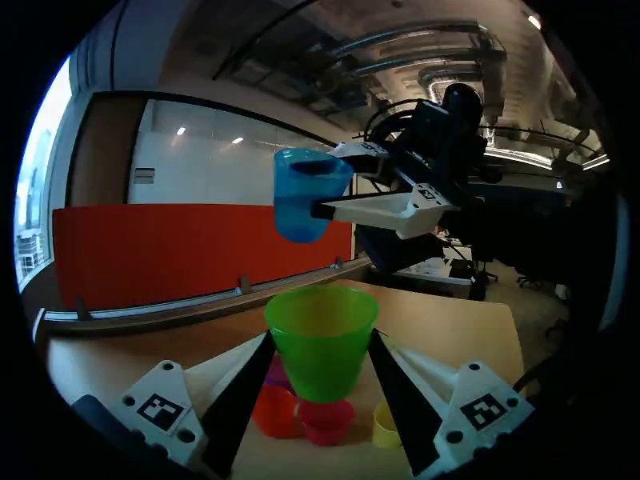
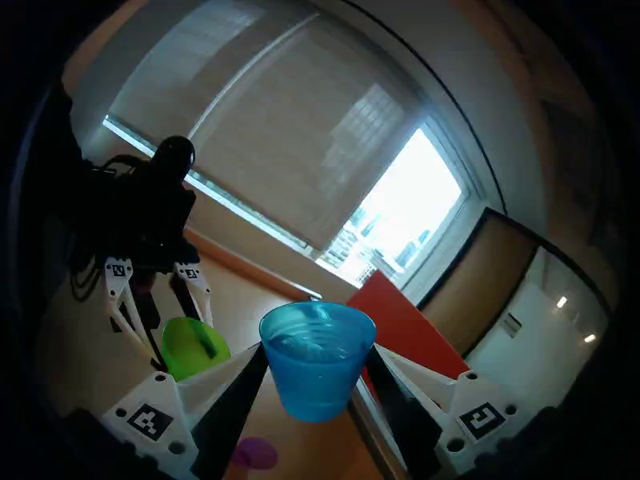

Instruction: Pour water

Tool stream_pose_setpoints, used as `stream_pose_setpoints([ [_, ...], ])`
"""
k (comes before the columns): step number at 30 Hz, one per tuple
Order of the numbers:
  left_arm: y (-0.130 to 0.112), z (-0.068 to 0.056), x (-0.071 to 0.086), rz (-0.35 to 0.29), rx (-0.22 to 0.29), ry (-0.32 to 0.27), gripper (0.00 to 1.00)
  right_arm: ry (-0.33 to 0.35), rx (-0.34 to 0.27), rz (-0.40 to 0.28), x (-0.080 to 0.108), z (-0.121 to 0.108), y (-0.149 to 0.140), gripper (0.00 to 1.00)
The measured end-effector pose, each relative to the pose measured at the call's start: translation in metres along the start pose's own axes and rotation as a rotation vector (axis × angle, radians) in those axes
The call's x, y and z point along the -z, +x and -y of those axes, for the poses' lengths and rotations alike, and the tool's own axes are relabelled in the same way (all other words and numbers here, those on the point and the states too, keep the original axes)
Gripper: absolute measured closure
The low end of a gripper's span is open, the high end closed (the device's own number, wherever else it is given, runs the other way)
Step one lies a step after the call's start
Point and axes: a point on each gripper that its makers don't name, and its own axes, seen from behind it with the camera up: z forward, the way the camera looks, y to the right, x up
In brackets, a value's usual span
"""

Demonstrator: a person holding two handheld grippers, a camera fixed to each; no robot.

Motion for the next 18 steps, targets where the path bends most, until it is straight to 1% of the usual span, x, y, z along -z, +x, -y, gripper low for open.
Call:
stream_pose_setpoints([
  [8, 0.0018, -0.0043, 0.0005, 0.0, -0.006, -0.01, 0.17, 0.008, 0.046, 0.004, -0.0044, 0.0024, 0.0026, 0.12],
  [18, 0.0002, -0.004, 0.0006, 0.003, -0.008, -0.012, 0.17, 0.009, 0.1, 0.018, -0.007, 0.0026, 0.0009, 0.12],
])
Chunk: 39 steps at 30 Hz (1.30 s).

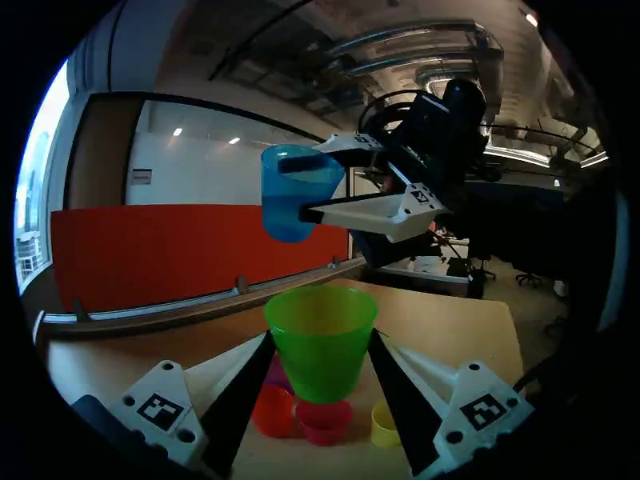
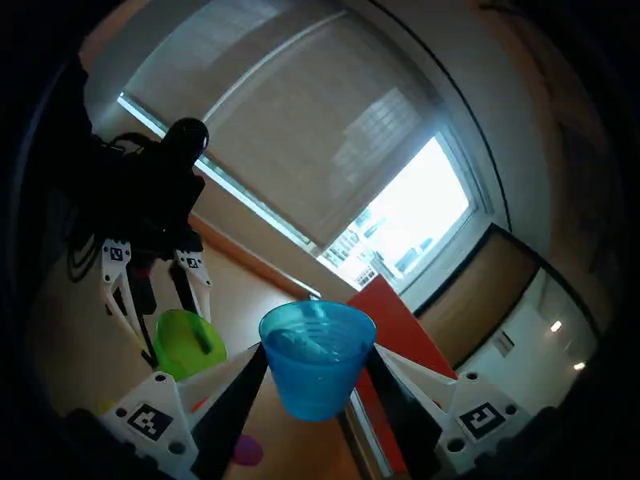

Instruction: Pour water

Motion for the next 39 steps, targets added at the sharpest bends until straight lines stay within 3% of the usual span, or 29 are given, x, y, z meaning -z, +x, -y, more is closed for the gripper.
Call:
stream_pose_setpoints([
  [39, -0.0038, -0.0024, -0.0012, 0.006, -0.004, -0.008, 0.17, 0.011, 0.179, 0.013, -0.005, -0.0006, 0.0078, 0.12],
])
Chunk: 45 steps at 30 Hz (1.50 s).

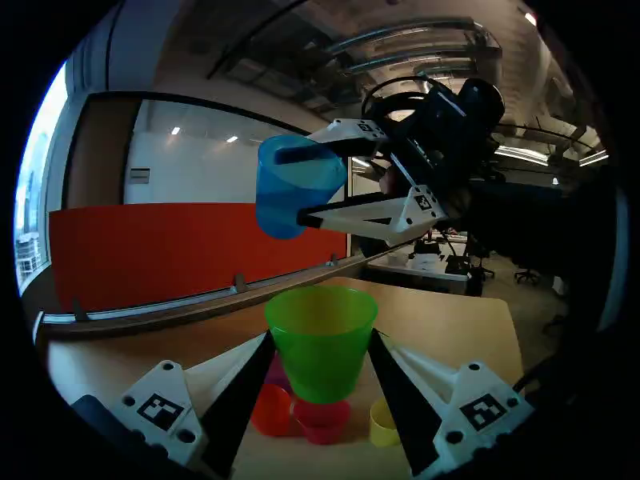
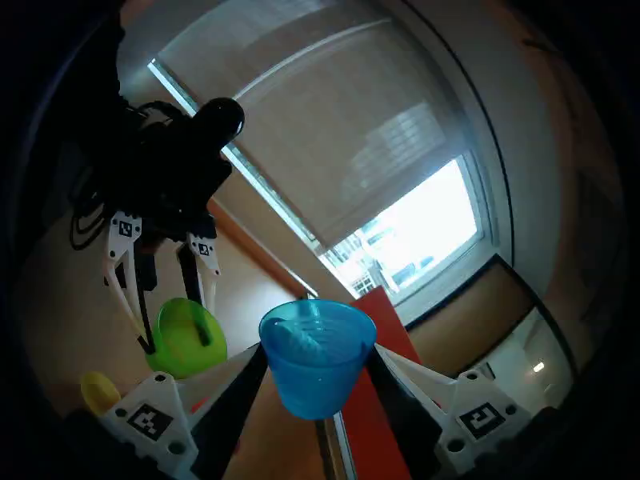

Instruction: Pour water

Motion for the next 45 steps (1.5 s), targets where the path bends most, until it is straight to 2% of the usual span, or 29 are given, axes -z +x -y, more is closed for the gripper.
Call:
stream_pose_setpoints([
  [23, 0.006, -0.001, -0.002, -0.002, -0.006, -0.002, 0.17, -0.026, 0.129, 0.008, 0.0, -0.008, 0.004, 0.12],
  [45, 0.006, -0.004, -0.003, 0.008, -0.017, -0.002, 0.17, -0.051, 0.198, 0.016, 0.003, -0.013, 0.006, 0.12],
])
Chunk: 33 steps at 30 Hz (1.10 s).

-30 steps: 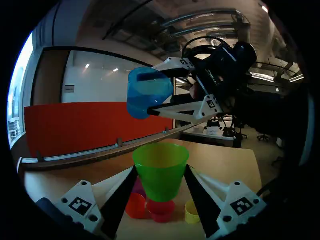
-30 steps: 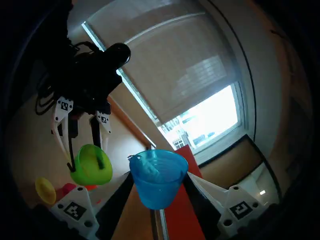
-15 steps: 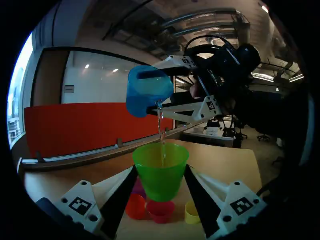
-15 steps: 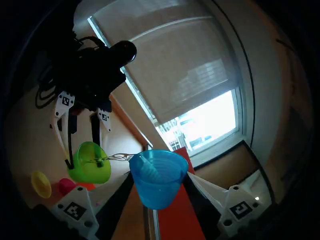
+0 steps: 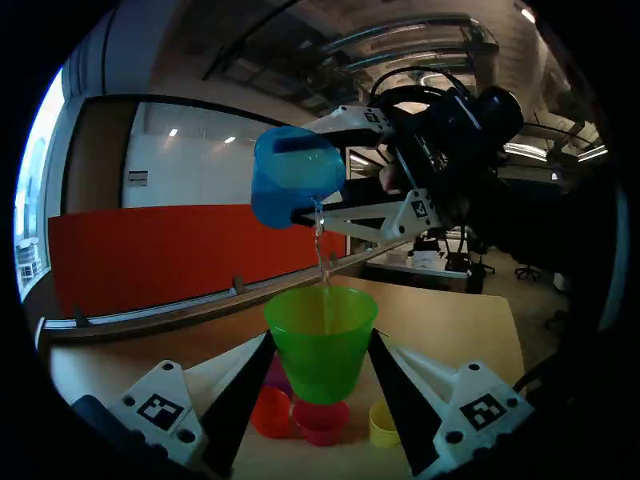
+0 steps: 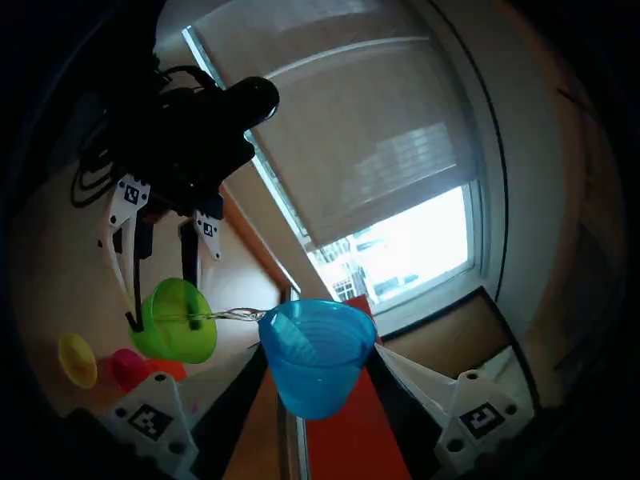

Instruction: Pour water

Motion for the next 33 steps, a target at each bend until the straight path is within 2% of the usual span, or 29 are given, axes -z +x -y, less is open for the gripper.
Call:
stream_pose_setpoints([
  [33, -0.0025, -0.0026, -0.0003, 0.002, -0.013, -0.003, 0.17, -0.022, 0.082, -0.001, -0.0003, -0.0074, 0.0041, 0.12],
])
